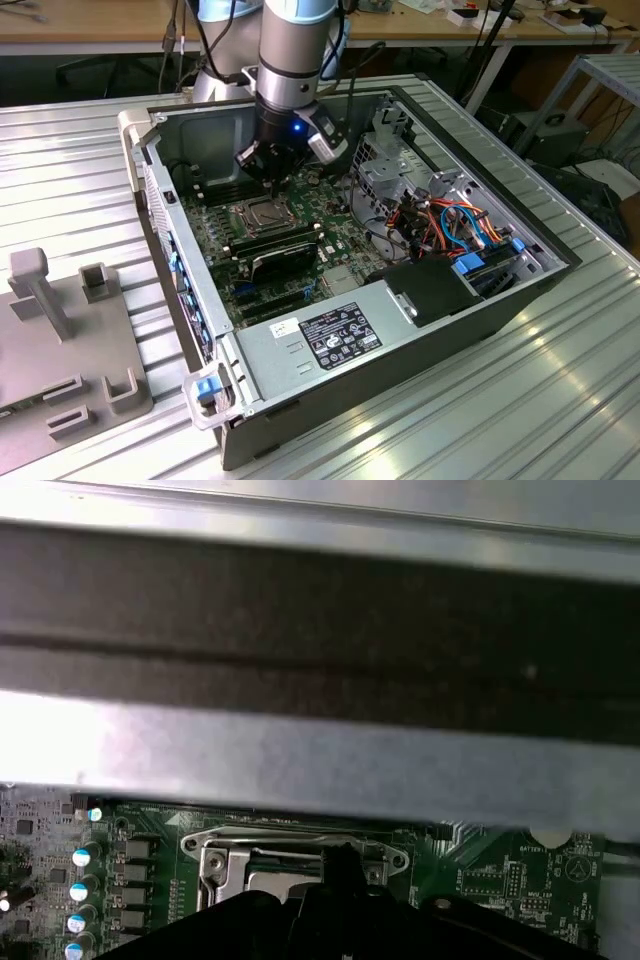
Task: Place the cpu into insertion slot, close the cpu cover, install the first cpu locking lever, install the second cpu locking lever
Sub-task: 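Install the second cpu locking lever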
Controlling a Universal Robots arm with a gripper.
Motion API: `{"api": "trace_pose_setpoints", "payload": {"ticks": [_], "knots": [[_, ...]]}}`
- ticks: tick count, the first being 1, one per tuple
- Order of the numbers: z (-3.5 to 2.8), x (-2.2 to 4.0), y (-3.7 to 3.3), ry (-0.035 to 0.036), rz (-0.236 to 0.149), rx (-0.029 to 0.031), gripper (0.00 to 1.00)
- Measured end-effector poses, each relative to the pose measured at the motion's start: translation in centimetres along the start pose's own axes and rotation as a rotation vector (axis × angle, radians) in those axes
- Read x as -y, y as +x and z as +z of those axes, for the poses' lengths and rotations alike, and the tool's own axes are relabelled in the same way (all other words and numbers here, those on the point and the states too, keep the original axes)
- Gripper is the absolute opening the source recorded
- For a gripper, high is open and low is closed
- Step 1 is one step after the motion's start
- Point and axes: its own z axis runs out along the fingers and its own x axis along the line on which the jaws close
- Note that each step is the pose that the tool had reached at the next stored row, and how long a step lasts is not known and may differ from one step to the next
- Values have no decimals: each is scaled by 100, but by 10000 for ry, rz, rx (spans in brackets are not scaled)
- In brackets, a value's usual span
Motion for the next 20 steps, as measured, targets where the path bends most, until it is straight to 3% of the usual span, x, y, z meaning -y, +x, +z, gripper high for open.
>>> {"api": "trace_pose_setpoints", "payload": {"ticks": [4,20], "knots": [[-1,54,-2,4,0,0,11],[2,83,-64,6,0,0,11]]}}
